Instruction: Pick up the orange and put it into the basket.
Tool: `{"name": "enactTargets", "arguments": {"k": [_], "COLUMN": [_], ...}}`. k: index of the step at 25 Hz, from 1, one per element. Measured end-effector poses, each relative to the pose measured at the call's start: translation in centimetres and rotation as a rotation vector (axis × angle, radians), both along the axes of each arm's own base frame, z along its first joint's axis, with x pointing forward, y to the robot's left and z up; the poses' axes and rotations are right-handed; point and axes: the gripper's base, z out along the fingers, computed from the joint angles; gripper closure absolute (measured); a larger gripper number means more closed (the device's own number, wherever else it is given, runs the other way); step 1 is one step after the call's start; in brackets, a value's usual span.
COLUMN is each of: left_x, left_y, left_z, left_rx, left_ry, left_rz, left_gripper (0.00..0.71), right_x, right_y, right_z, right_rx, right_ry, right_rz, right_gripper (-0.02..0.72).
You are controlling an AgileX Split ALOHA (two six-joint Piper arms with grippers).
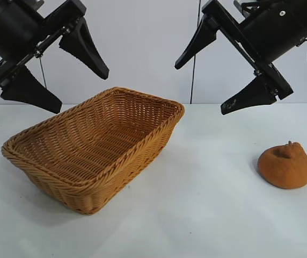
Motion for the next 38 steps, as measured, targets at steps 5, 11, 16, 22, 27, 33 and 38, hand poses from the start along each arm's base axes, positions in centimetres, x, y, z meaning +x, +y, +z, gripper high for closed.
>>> {"name": "enactTargets", "arguments": {"k": [5,11,16,22,27,33,38], "left_x": [0.0,0.0,0.0,0.1,0.2,-0.3,-2.6], "left_y": [0.0,0.0,0.0,0.0,0.1,2.7,4.1], "left_z": [0.0,0.0,0.0,0.0,0.2,2.6,5.0], "left_rx": [0.0,0.0,0.0,0.0,-0.013,-0.005,0.066], "left_ry": [0.0,0.0,0.0,-0.005,-0.008,-0.026,0.018], "left_rz": [0.0,0.0,0.0,0.005,0.017,0.124,0.219], "left_gripper": [0.08,0.08,0.08,0.08,0.08,0.08,0.08], "right_x": [0.0,0.0,0.0,0.0,0.0,0.0,0.0], "right_y": [0.0,0.0,0.0,0.0,0.0,0.0,0.0], "right_z": [0.0,0.0,0.0,0.0,0.0,0.0,0.0], "right_rx": [0.0,0.0,0.0,0.0,0.0,-0.001,-0.003], "right_ry": [0.0,0.0,0.0,0.0,0.0,-0.001,-0.005], "right_rz": [0.0,0.0,0.0,0.0,0.001,0.003,0.007], "right_gripper": [0.01,0.01,0.01,0.01,0.01,0.01,0.01]}}
